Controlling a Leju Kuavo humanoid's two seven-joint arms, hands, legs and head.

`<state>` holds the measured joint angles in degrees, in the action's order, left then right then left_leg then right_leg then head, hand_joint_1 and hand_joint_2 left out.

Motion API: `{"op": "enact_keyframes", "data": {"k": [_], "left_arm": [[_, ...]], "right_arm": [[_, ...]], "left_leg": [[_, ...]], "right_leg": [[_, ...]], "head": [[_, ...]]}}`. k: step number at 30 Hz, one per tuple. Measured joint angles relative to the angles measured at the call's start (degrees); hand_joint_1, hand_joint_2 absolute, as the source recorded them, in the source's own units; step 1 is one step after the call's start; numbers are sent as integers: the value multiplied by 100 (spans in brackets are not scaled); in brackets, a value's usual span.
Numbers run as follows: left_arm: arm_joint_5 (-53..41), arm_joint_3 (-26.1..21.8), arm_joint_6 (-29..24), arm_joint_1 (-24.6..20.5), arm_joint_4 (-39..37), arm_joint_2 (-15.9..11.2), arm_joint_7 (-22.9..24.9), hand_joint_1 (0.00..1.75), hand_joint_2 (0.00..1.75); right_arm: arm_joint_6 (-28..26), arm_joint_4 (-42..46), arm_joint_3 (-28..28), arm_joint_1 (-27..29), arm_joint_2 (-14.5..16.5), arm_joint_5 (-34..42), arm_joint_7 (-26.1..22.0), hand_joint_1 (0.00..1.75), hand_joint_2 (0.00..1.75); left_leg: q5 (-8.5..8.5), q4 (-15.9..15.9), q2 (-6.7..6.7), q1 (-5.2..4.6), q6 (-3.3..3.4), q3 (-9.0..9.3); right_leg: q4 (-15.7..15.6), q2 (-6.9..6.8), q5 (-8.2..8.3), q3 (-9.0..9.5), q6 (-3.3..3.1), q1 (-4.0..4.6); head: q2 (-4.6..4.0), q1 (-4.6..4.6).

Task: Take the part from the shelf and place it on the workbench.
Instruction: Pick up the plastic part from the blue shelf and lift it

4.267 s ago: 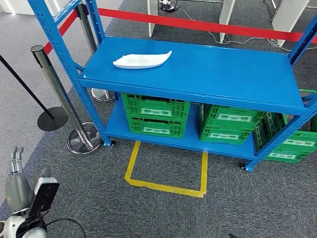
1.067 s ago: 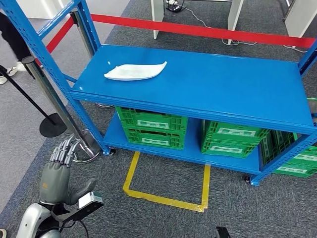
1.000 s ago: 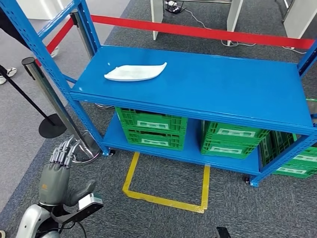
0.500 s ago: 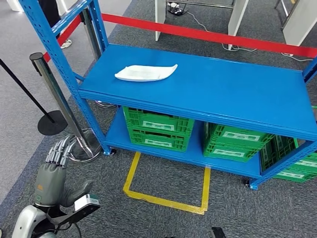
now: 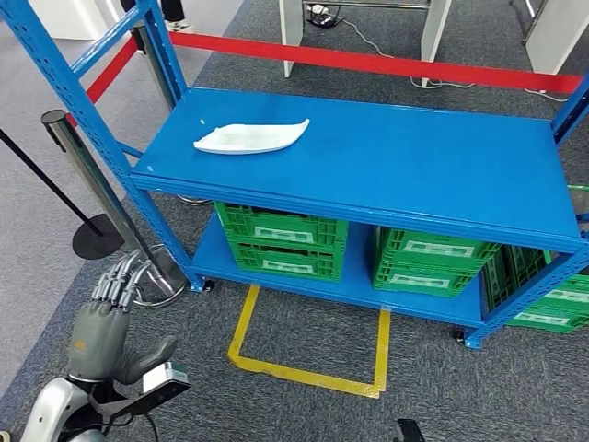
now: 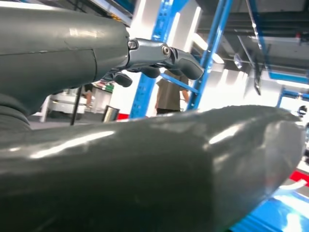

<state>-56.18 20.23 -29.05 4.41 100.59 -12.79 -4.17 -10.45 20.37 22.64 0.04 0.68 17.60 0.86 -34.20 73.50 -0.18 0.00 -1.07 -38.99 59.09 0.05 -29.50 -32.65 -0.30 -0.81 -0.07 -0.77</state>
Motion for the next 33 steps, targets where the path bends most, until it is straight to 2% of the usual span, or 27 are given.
{"op": "enact_keyframes", "data": {"k": [1,3,5,7,9,10,12,13,14,15,16,18,19,20,22,24,26,28,29,30,31,33], "left_arm": [[27,45,37,-117,-63,5,-26,0,0],[96,164,86,-432,-247,28,-73,0,0],[159,287,119,-719,-446,61,-98,0,0],[214,395,136,-914,-604,81,-103,0,0],[265,479,140,-1023,-700,100,-103,0,0],[289,512,140,-1060,-734,109,-103,0,0],[325,566,140,-1104,-808,117,-103,0,0],[335,586,139,-1108,-843,117,-103,0,0],[339,603,139,-1107,-876,118,-103,0,0],[340,619,138,-1108,-902,119,-103,0,0],[340,633,138,-1109,-925,120,-103,0,0],[344,648,137,-1114,-958,120,-103,0,0],[346,653,136,-1119,-973,120,-103,0,0],[351,658,135,-1127,-986,119,-103,0,0],[378,673,132,-1149,-1011,121,-105,0,0],[406,695,127,-1172,-1031,122,-110,0,0],[425,711,122,-1193,-1050,114,-116,0,0],[442,723,120,-1199,-1080,108,-118,0,0],[447,729,120,-1199,-1096,108,-120,0,0],[448,734,120,-1199,-1111,108,-121,0,0],[449,738,119,-1201,-1123,108,-123,0,0],[450,742,117,-1207,-1135,106,-131,0,0]], "right_arm": [[31,-34,-43,-14,-1,56,-58,0,0],[99,-98,-129,-64,-2,141,-140,0,0],[149,-163,-206,-118,-7,193,-178,0,0],[183,-219,-268,-140,-10,221,-193,0,0],[201,-260,-320,-145,-12,236,-206,0,0],[203,-277,-345,-151,-14,240,-214,0,0],[205,-315,-390,-156,-15,246,-228,0,0],[206,-333,-406,-150,-15,247,-231,0,0],[208,-347,-418,-140,-15,247,-233,0,0],[210,-358,-429,-132,-16,247,-233,0,0],[210,-367,-440,-128,-19,247,-234,0,0],[210,-380,-461,-137,-23,247,-239,0,0],[212,-387,-468,-144,-25,248,-240,0,0],[217,-394,-471,-150,-25,248,-241,0,0],[231,-409,-475,-147,-24,248,-237,0,0],[241,-424,-485,-141,-23,248,-235,0,0],[246,-438,-507,-150,-23,250,-239,0,0],[250,-453,-526,-155,-24,255,-241,0,0],[251,-461,-531,-154,-24,259,-241,0,0],[251,-469,-535,-154,-24,261,-241,0,0],[251,-475,-540,-154,-24,262,-241,0,0],[251,-482,-547,-159,-24,262,-241,0,0]], "left_leg": [[196,-273,0,-7,36,117],[564,-1024,-3,-42,155,454],[655,-1424,-3,-88,249,629],[652,-1514,-1,-99,284,648],[701,-1629,11,-69,296,687],[725,-1679,18,-51,301,705],[733,-1701,29,-46,316,706],[729,-1699,31,-48,321,704],[725,-1697,32,-50,324,706],[719,-1692,29,-48,321,710],[708,-1684,24,-45,311,719],[668,-1645,16,-51,265,728],[650,-1613,13,-61,239,718],[639,-1586,12,-72,217,702],[632,-1553,9,-80,193,678],[540,-1439,9,-71,144,642],[270,-943,9,-43,67,430],[-15,-206,10,-9,17,70],[-47,26,10,4,7,-61],[37,53,10,13,8,-104],[223,-135,10,18,22,-44],[657,-857,8,10,75,258]], "right_leg": [[0,-1,0,7,0,12],[-4,-5,1,12,5,33],[-9,-6,19,-12,39,28],[-31,-8,44,-27,100,21],[47,-6,-40,-83,156,25],[235,-3,-164,-177,180,26],[933,-1,-513,-517,216,19],[1277,-1,-632,-683,233,16],[1471,-2,-656,-782,249,13],[1441,-3,-563,-775,259,12],[1179,-5,-372,-656,262,11],[402,-10,-10,-279,253,9],[121,-8,69,-133,229,10],[-18,-3,75,-57,204,13],[-54,9,44,-26,141,14],[-64,8,42,-4,85,-5],[-72,4,32,27,33,-23],[-71,3,14,50,8,-23],[-71,4,6,61,5,-23],[-70,7,-5,77,4,-23],[-70,13,-19,100,6,-23],[-74,25,-51,151,22,-21]], "head": [[0,-1],[0,-6],[0,-2],[0,4],[0,-5],[0,-13],[0,-19],[-1,-20],[-1,-18],[-1,-20],[-1,-20],[0,-22],[0,-17],[0,-14],[0,-8],[0,0],[0,21],[0,31],[0,32],[0,32],[0,32],[0,30]]}}
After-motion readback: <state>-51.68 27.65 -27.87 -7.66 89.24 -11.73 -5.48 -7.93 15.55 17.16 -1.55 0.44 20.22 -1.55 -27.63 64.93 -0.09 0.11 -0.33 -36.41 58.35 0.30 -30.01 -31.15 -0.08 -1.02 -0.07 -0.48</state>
